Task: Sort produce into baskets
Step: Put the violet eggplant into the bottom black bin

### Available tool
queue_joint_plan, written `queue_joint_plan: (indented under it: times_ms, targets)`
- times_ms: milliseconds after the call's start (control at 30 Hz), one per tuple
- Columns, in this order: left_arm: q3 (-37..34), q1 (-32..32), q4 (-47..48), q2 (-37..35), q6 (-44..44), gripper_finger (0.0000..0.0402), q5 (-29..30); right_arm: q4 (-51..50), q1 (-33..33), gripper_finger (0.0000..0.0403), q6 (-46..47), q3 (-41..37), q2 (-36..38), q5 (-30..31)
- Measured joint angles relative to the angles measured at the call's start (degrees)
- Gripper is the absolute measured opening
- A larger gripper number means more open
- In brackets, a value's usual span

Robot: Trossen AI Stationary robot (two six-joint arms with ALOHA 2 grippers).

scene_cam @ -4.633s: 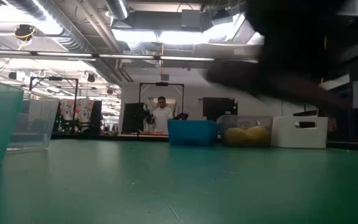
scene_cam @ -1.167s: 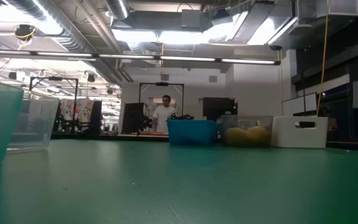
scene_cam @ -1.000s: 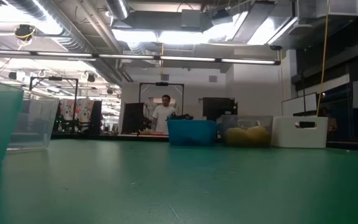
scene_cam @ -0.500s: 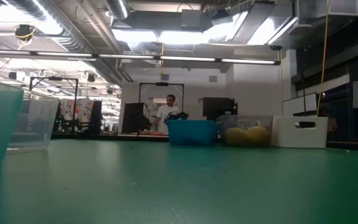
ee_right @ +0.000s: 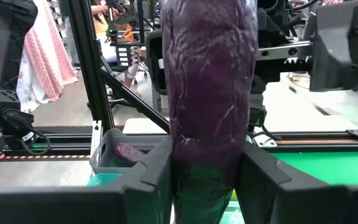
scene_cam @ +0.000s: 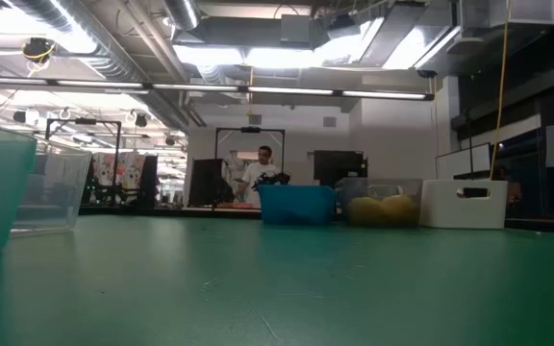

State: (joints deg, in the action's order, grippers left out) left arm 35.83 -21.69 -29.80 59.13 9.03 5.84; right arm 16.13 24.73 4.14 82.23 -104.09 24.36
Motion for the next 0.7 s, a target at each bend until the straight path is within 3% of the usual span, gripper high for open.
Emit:
queue_joint_plan:
  times_ms: [167,467,700]
  targets:
    - [0.00,-0.02,-2.48,0.00,-0.45,0.0353,0.09,-0.01,0.00,0.0131,-1.45,-0.01,0.00,0.05]
    - [0.02,-1.13,-6.10,1.75,-1.72,0.0350,-1.90,-0.07,-1.97,0.0131,-2.75,-0.01,0.00,1.05]
    - [0.02,-0.97,-10.59,5.78,-0.91,0.0350,-1.85,-0.34,-3.54,0.0131,-0.15,-0.02,0.00,-1.76]
